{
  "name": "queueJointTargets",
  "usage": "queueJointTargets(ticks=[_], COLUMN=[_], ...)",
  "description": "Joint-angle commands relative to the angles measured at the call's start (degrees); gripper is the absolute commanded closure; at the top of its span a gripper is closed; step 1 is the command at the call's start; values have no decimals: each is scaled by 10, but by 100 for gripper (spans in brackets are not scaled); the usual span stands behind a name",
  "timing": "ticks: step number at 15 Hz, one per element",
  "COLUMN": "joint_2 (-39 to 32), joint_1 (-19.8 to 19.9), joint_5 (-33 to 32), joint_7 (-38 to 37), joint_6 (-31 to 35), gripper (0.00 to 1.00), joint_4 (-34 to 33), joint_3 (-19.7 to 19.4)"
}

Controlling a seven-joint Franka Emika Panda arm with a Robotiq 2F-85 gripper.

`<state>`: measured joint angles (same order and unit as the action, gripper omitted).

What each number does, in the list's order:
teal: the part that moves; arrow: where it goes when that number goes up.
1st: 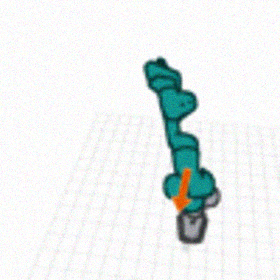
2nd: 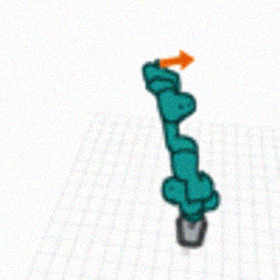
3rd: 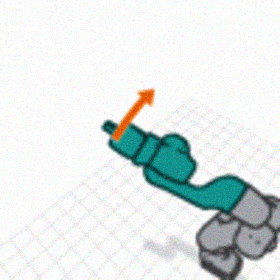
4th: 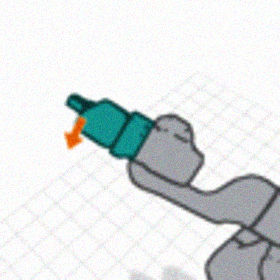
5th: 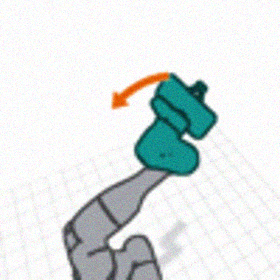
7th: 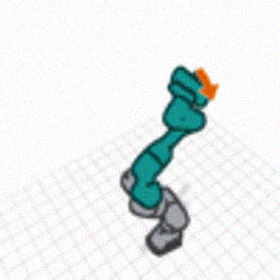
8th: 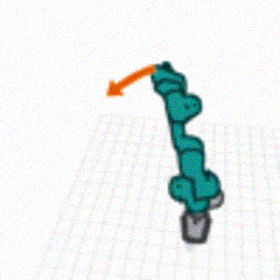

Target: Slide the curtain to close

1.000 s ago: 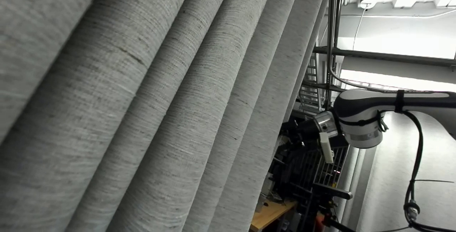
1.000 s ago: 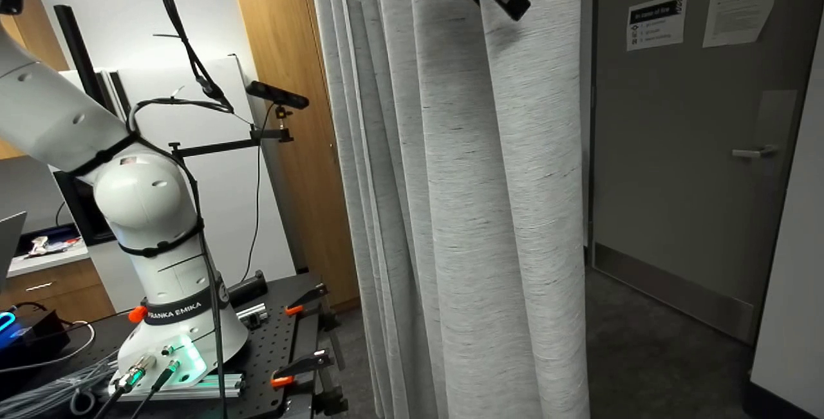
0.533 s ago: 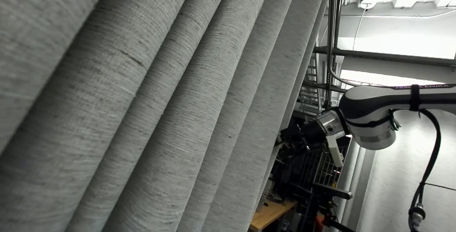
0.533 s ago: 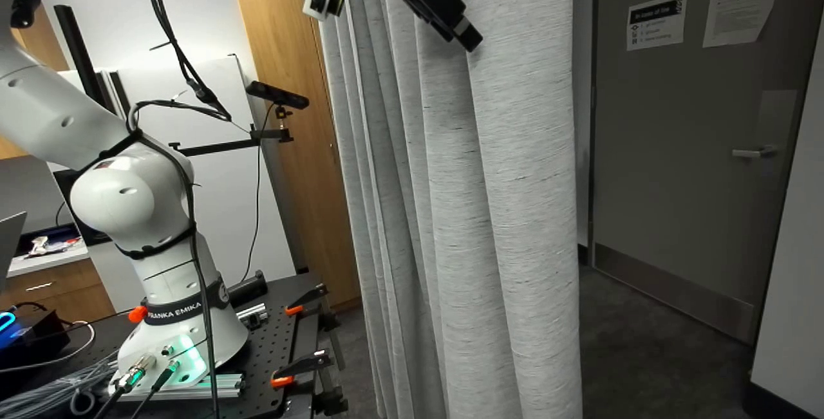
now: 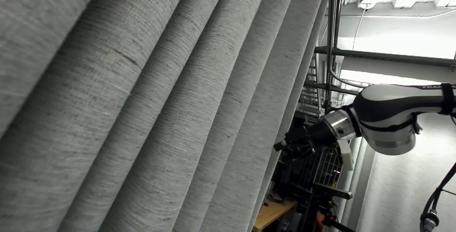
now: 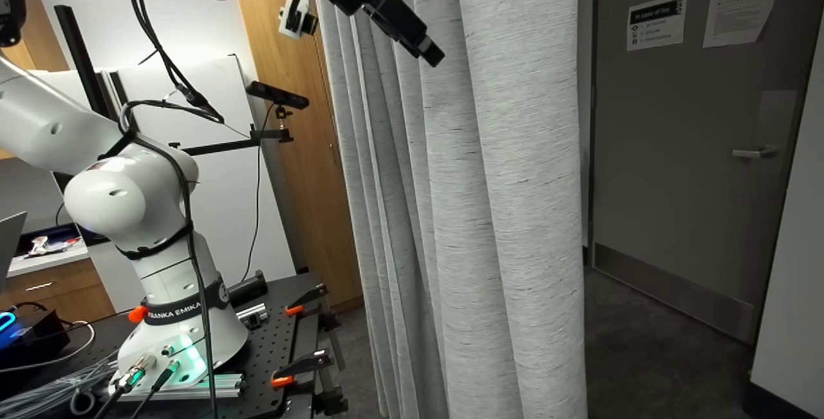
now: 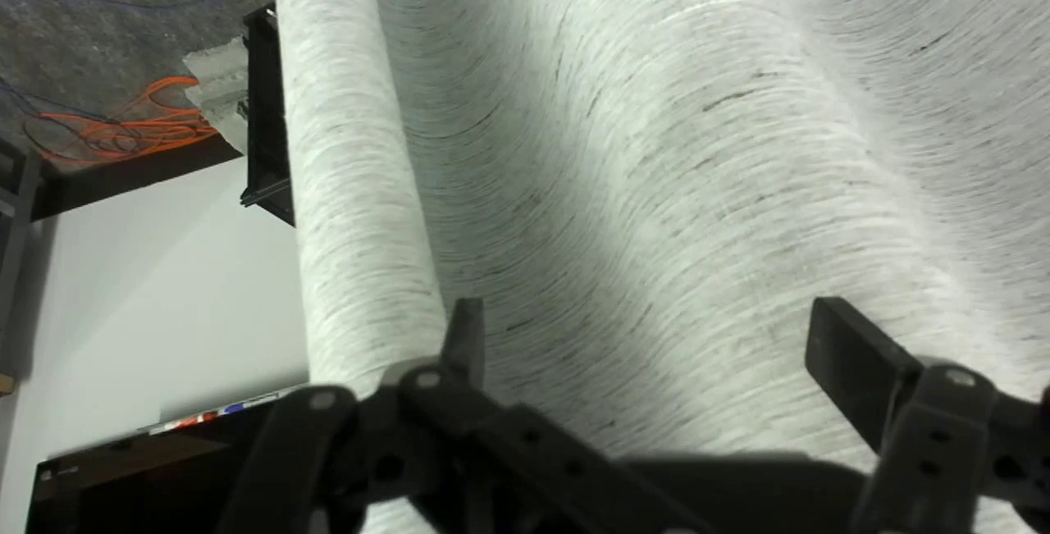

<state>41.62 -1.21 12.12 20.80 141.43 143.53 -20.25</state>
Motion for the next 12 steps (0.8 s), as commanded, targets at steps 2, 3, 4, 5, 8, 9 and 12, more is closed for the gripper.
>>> queueJointTargets(ticks=[2, 3, 4, 5, 8, 9, 12], joint_2=[86, 100, 113, 124, 91, 90, 86], joint_1=[7, 6, 6, 5, -5, -5, -5], joint_5=[-6, -7, -10, -12, -10, -10, -10], joint_7=[-4, -3, -4, -4, -6, -6, -5], joint_6=[-20, -20, -21, -22, -1, -1, -1], gripper=[0, 0, 0, 0, 0, 0, 0], joint_4=[63, 75, 86, 96, 82, 82, 82], joint_3=[27, 31, 35, 39, 33, 32, 31])
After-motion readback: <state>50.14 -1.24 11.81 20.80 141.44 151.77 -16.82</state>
